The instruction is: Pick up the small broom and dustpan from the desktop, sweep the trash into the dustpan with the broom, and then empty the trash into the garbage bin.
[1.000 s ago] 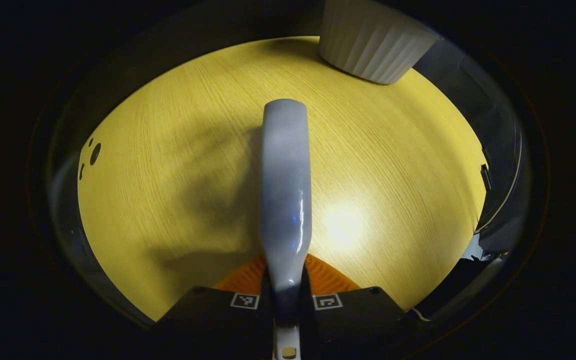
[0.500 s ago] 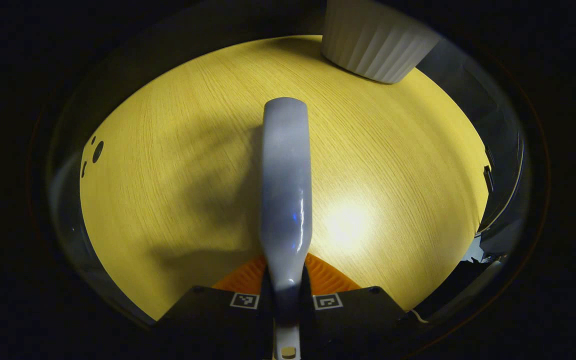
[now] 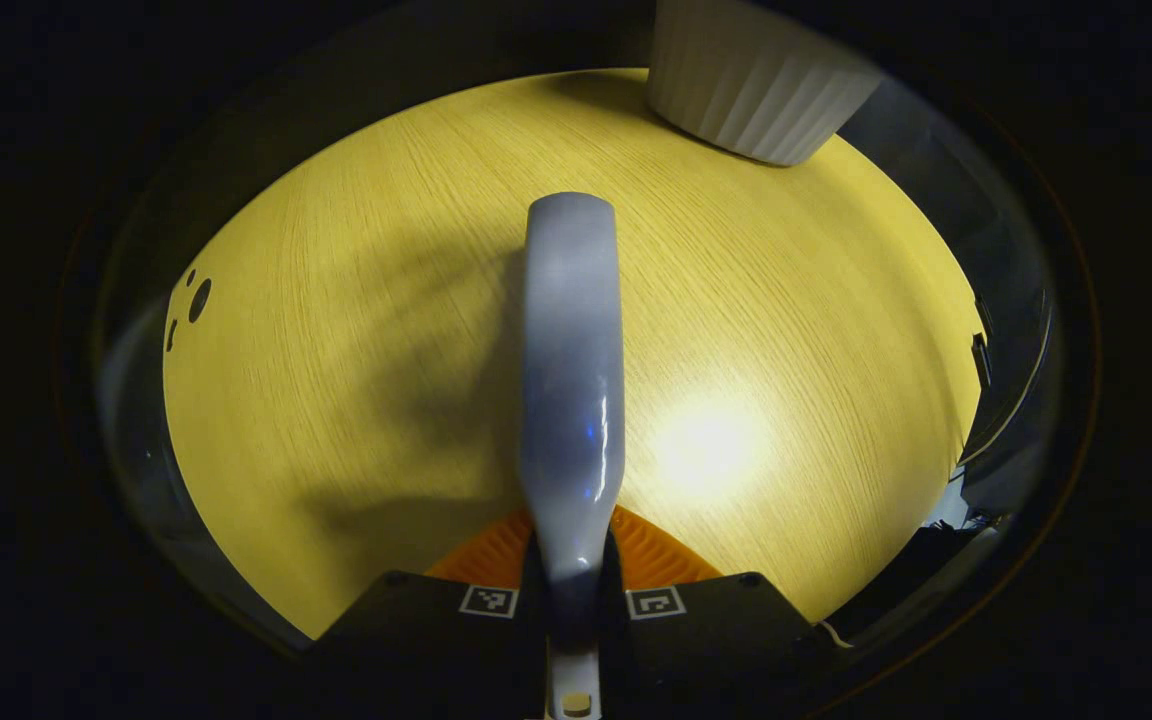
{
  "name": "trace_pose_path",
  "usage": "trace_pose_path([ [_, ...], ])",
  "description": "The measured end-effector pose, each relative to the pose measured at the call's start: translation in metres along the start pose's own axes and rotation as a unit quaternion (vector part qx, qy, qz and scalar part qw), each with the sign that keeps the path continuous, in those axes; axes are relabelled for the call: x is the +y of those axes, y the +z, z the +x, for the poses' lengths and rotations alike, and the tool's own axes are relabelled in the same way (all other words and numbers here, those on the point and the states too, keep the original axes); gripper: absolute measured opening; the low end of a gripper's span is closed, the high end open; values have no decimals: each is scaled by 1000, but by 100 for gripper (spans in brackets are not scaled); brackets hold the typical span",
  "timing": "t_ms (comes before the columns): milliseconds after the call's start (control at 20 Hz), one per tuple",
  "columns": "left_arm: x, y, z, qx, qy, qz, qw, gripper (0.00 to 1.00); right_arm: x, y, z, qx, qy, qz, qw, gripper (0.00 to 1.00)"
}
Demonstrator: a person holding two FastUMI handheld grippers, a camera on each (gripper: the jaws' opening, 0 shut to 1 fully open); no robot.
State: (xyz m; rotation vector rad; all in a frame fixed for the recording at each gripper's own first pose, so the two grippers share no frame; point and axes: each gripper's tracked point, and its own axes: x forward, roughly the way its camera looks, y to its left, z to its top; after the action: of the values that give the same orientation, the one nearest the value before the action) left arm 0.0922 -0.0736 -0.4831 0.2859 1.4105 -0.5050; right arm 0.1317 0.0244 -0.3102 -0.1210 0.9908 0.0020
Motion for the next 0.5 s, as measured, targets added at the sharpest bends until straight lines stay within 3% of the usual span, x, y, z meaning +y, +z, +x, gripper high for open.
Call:
trace_pose_path([
  [350,-2,0,1,-1,9,-10,1000,25,14,-5,12,-56,102,27,993,33],
  [400,-3,-1,0,0,11,-11,1000,25,15,-4,13,-54,114,27,992,37],
  [500,-2,-1,1,2,14,-10,1000,25,18,-5,16,-47,138,25,989,28],
])
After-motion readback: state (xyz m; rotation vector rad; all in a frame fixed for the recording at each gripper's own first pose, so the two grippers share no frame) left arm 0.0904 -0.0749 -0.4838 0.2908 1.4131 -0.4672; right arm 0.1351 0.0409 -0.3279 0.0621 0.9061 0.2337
